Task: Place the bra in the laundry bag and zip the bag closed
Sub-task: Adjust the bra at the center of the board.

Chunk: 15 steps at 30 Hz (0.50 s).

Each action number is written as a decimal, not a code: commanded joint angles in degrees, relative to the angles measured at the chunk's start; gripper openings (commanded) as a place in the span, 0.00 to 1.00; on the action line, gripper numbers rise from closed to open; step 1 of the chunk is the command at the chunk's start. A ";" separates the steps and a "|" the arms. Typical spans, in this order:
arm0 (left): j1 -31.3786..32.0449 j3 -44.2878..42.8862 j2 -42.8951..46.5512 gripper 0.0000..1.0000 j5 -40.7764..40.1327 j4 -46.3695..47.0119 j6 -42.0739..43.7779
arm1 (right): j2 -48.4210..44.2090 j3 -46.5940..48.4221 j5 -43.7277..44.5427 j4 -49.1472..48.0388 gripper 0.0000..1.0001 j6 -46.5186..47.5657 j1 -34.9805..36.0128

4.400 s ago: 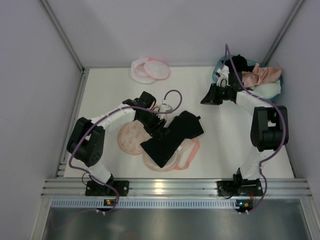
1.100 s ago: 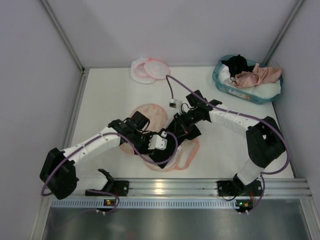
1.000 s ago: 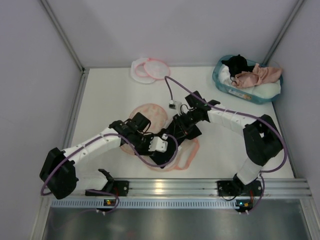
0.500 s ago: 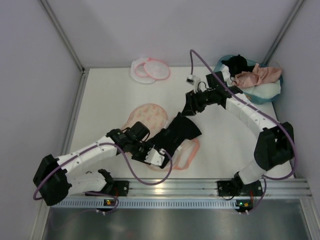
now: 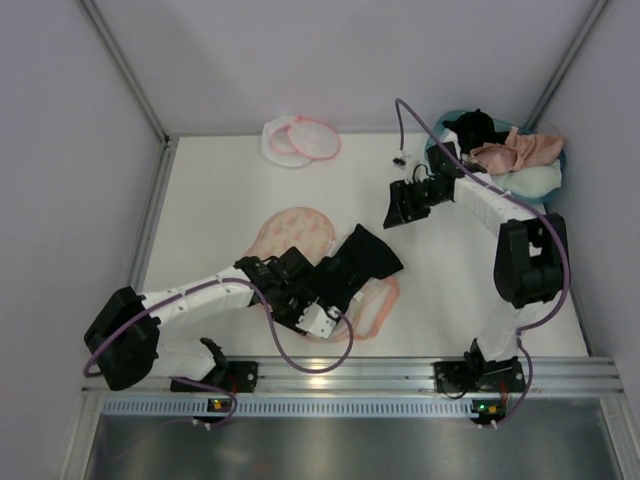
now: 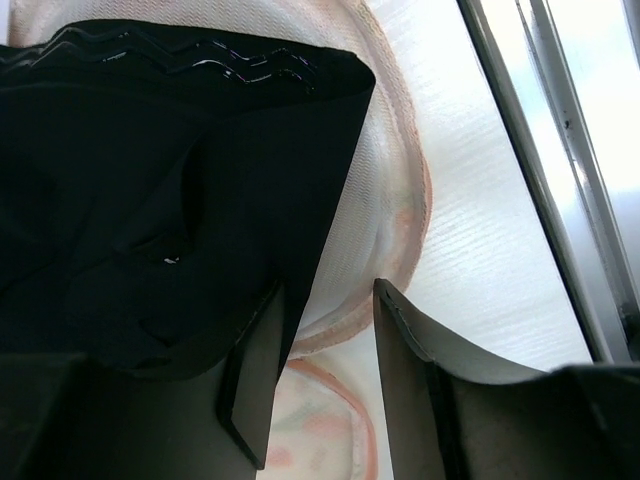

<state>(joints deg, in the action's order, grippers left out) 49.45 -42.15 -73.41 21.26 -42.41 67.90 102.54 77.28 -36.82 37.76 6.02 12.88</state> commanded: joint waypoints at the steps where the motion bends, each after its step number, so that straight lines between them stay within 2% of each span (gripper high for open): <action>1: 0.38 -3.37 -1.64 0.47 1.24 3.48 2.15 | 1.51 3.93 -3.52 1.53 0.51 1.45 -0.05; 8: 0.47 -6.18 -5.60 0.54 2.12 3.39 1.80 | 3.98 3.41 -7.92 2.76 0.46 1.54 0.47; 15: 0.38 -6.72 -5.70 0.55 2.91 3.22 1.36 | 4.60 2.70 -8.88 3.11 0.32 2.59 1.53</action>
<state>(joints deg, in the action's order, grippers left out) 49.60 -47.05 -79.99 21.61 -40.29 68.12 107.02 78.85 -43.38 39.94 7.03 13.52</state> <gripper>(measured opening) 0.551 0.337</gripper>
